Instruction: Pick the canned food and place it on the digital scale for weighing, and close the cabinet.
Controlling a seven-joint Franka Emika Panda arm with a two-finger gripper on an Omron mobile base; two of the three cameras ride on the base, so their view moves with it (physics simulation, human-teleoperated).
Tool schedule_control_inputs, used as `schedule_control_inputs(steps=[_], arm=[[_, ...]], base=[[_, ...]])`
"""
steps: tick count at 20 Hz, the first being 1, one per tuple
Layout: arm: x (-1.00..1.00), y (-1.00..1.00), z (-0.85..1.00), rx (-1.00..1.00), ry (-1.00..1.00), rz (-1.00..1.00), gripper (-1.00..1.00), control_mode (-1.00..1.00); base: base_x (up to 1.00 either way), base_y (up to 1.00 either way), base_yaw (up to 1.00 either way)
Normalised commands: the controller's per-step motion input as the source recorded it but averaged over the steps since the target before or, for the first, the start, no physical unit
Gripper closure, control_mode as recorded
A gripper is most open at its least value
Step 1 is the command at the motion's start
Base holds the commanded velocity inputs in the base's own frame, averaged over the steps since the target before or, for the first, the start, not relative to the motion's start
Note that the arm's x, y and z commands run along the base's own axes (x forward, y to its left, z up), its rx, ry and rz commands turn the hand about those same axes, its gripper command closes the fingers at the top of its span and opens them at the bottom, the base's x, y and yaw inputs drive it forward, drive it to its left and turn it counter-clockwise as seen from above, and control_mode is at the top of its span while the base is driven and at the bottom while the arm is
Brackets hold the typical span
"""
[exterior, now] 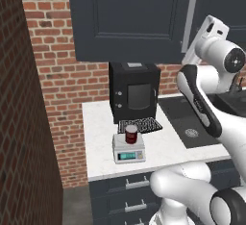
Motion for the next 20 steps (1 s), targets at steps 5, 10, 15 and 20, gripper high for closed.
schedule_control_inputs(steps=[5,10,15,20], arm=[[0.81,0.2,-0.04,0.0,-0.06,0.0,-1.0,-1.0],[0.8,0.22,-0.08,0.0,-0.12,0.0,-1.0,-1.0],[0.65,0.26,-0.01,0.0,-0.09,0.0,-1.0,-1.0],[0.61,0.34,0.0,0.0,0.0,-0.01,-1.0,-1.0]], base=[[0.0,0.0,0.0],[0.0,0.0,0.0],[0.0,0.0,0.0],[0.0,0.0,0.0]])
